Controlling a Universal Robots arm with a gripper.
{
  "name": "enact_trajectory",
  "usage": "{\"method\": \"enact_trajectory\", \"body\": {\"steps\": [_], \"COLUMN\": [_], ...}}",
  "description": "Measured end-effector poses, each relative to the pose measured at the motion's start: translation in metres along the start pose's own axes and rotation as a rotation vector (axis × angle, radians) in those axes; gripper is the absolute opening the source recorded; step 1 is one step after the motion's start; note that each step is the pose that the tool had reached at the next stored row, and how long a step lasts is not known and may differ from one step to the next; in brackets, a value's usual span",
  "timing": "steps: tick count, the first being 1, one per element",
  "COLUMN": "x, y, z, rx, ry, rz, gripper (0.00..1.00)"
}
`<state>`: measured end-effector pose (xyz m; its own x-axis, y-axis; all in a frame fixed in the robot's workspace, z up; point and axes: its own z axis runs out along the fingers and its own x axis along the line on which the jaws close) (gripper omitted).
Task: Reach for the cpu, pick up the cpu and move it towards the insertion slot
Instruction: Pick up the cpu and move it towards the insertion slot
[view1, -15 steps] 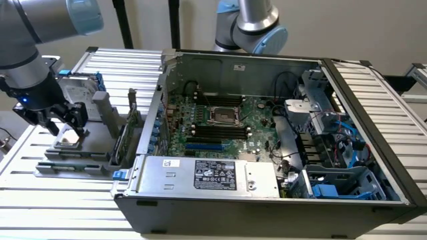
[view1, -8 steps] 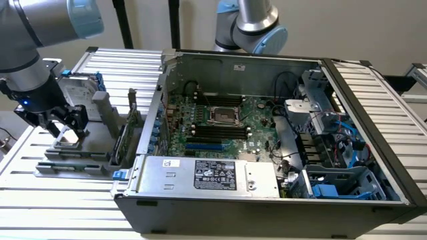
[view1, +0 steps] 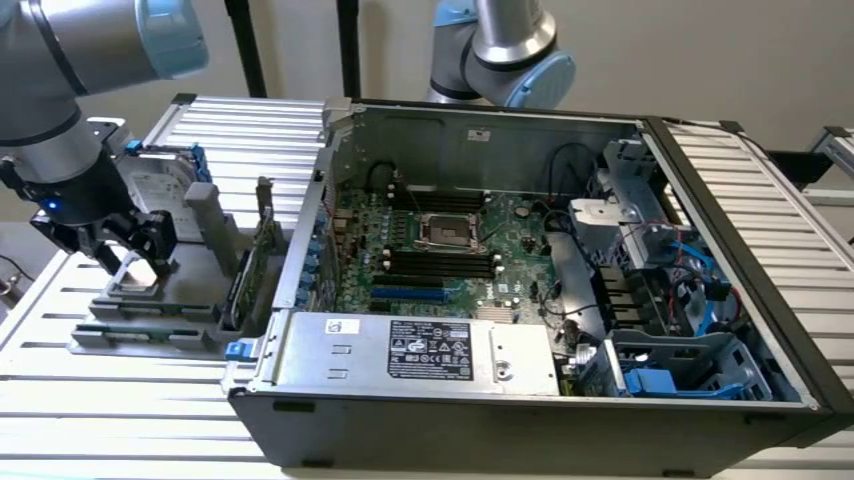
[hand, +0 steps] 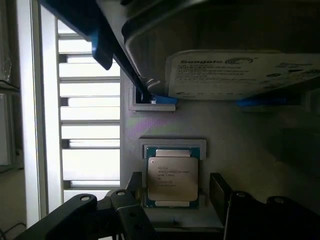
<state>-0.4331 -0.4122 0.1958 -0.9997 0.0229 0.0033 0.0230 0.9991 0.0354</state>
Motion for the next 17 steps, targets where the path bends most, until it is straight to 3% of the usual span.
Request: {"method": "enact_trajectory", "body": {"steps": [17], "x": [0.0015], "y": [0.0049], "z": [0.0066], "rx": [0.0097], "ry": [0.0002], "rz": [0.017], "gripper": [0.65]}}
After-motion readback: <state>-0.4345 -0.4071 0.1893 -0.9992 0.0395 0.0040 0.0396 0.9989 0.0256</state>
